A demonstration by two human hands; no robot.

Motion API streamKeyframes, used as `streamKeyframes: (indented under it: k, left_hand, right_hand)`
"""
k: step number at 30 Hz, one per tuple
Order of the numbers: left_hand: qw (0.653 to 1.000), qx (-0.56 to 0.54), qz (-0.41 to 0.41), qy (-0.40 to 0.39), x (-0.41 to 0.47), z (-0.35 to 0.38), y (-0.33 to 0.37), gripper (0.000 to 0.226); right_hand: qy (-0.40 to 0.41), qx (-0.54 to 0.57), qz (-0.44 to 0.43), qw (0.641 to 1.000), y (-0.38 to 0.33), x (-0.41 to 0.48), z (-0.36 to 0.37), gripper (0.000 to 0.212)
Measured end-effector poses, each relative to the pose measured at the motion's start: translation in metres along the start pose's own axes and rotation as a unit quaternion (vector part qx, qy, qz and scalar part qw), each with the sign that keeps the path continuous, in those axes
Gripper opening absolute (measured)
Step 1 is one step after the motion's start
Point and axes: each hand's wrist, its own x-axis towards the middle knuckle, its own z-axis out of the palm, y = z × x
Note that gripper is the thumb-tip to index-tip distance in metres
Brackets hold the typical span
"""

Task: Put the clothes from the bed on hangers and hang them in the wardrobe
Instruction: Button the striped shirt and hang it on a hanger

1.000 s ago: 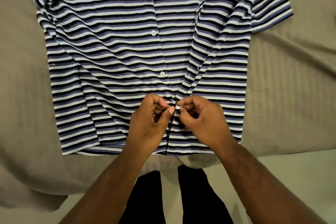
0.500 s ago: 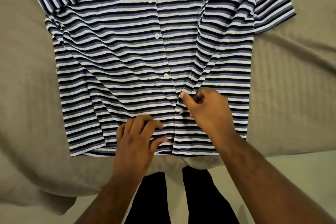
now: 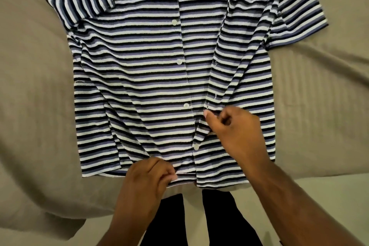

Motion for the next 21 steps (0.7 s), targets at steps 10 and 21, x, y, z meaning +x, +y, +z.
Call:
streamKeyframes:
  k: [10,21]
  left_hand:
    - [0.981,-0.096,-0.110,0.127,0.114,0.001,0.043,0.017]
    - [0.978,-0.120,-0.100,0.142,0.126,0.005,0.043,0.006]
  right_hand:
    - [-0.002,-0.069,0.052,0.996,-0.023,0.034,0.014,0.027]
    - [0.017,0.137,0.048,0.989,-0.012,0.017,0.002,0.004]
